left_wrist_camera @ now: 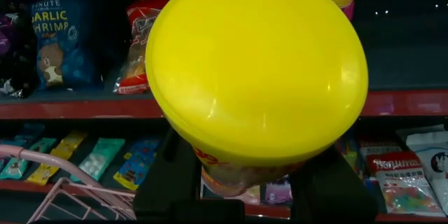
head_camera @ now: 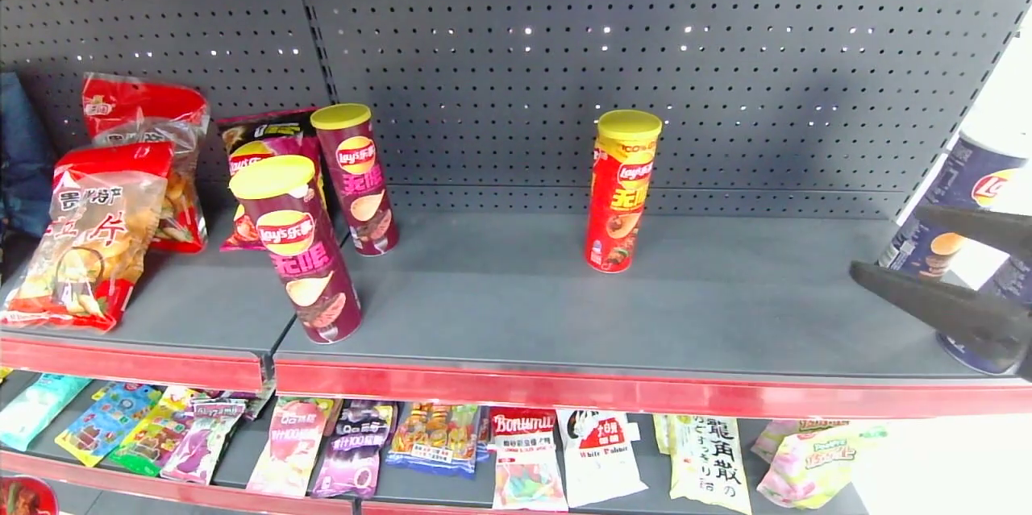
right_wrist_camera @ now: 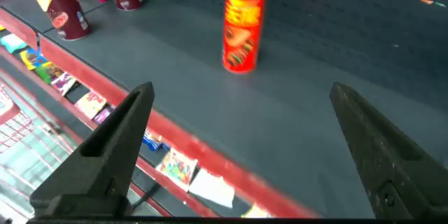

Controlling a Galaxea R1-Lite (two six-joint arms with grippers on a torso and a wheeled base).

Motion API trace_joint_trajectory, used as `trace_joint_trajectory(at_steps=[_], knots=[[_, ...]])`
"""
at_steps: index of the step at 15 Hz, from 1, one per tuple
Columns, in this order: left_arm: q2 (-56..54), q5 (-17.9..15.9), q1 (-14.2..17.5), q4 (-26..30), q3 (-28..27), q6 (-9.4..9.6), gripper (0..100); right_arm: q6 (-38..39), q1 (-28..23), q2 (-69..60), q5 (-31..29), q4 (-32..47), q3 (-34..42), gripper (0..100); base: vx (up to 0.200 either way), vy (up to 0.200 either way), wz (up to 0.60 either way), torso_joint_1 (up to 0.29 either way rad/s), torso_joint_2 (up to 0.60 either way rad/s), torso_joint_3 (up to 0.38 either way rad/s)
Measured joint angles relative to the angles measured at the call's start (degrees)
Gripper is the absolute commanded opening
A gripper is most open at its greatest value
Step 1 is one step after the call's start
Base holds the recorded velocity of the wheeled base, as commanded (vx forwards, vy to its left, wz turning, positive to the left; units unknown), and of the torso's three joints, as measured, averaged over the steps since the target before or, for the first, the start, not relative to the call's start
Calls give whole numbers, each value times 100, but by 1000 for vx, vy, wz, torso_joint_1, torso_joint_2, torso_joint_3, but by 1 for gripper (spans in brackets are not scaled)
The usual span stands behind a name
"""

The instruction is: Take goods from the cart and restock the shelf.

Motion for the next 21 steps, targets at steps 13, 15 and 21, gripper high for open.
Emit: trace_joint_trajectory(at_steps=[13, 15, 21], knots=[[50, 72, 43, 5, -30, 211, 0, 591, 577, 3688, -354, -1513, -1740, 100, 0, 0, 0, 0, 0, 0], [60, 80, 43, 0, -56, 211, 0, 600, 577, 3908, -514, -1554, -1892, 100, 0, 0, 0, 0, 0, 0], [66, 80, 41, 2, -89, 211, 0, 613, 534, 4306, -529, -1620, -2225, 100, 0, 0, 0, 0, 0, 0]])
